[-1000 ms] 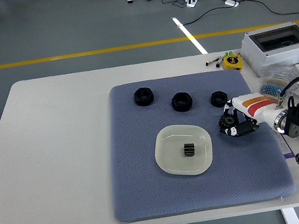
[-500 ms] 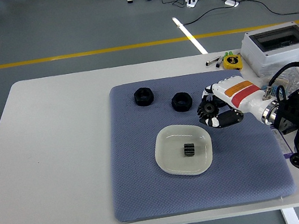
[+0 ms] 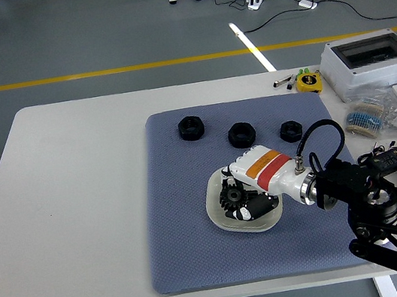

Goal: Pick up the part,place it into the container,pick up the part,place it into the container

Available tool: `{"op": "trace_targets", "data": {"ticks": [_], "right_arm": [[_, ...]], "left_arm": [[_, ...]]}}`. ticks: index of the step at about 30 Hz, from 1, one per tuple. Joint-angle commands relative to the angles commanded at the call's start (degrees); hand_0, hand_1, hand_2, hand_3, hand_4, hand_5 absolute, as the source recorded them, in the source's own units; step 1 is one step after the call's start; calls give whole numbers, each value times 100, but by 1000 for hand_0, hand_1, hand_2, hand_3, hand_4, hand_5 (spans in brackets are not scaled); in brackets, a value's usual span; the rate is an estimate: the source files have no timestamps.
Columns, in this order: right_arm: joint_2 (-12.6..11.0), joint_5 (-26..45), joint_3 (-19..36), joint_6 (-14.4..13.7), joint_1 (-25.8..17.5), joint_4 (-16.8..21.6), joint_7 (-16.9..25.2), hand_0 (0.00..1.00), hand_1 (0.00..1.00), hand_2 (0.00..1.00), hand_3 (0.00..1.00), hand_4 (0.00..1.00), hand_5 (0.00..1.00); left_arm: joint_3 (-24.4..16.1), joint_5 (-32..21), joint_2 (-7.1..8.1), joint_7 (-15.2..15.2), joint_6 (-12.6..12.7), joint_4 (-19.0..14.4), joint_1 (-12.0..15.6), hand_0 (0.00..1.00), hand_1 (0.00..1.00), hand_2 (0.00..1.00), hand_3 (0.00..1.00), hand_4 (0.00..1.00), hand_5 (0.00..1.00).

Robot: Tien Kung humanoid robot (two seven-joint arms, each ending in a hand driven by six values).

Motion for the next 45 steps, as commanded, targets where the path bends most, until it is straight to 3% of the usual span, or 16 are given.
{"op": "trace_targets", "data": {"ticks": [1,2,7,8,20,25,29,31,32,37,38,41,43,44,45], "right_arm": [[34,-11,-40,72,11,-70,-19,88,305,451,475,728,421],[59,-35,-73,127,20,-124,-28,251,464,718,626,886,416],[125,-53,-163,94,41,-299,59,251,464,718,626,886,416],[131,-75,-153,51,41,-301,95,294,505,814,895,973,408],[68,-190,127,-176,94,-94,164,300,509,829,917,998,396],[-4,-224,292,-101,48,18,126,300,509,829,917,998,396],[-195,-203,659,-51,-149,208,106,294,499,815,902,986,395],[-363,3,976,-220,-349,341,191,294,499,815,902,986,395],[-436,172,1144,-379,-460,406,273,253,449,742,769,913,373],[-708,1229,1925,-1255,-1056,776,678,253,449,742,769,913,373],[-739,1463,2078,-1397,-1149,841,728,276,461,720,662,872,391],[-813,2124,2436,-1807,-1295,1004,885,276,461,720,662,872,391],[-844,2587,2569,-1904,-1322,1045,946,276,461,720,662,872,391],[-853,2842,2615,-1915,-1337,1053,966,411,582,757,702,923,510],[-864,3066,2672,-1937,-1370,1059,1011,411,582,757,702,923,510]], "left_arm": [[0,12,4,3,-2,0,1,715,684,741,579,670,611],[-4,27,6,8,-3,0,1,715,683,741,579,668,612],[-29,134,25,35,-15,0,15,715,683,741,579,668,612],[-51,171,28,43,-17,0,21,713,683,741,579,666,615],[-149,328,40,67,-18,0,19,712,681,740,580,664,618],[-156,348,34,70,-7,0,-6,712,681,740,580,664,618],[-174,418,47,74,-12,0,-49,710,679,737,578,662,622],[-66,287,66,15,-12,0,-99,710,679,737,578,662,622],[-23,181,67,-21,-1,0,-127,710,681,735,578,663,622],[23,-57,37,-125,65,0,-234,710,681,735,578,663,622],[17,-62,36,-136,65,0,-247,711,681,737,577,663,623],[-161,123,1,-89,67,0,-346,711,681,737,577,663,623],[-87,63,-13,-94,53,0,-385,711,681,737,577,663,623],[-31,1,-16,-104,48,0,-391,710,681,737,577,661,619],[73,-126,-15,-129,43,0,-396,710,681,737,577,661,619]]}}
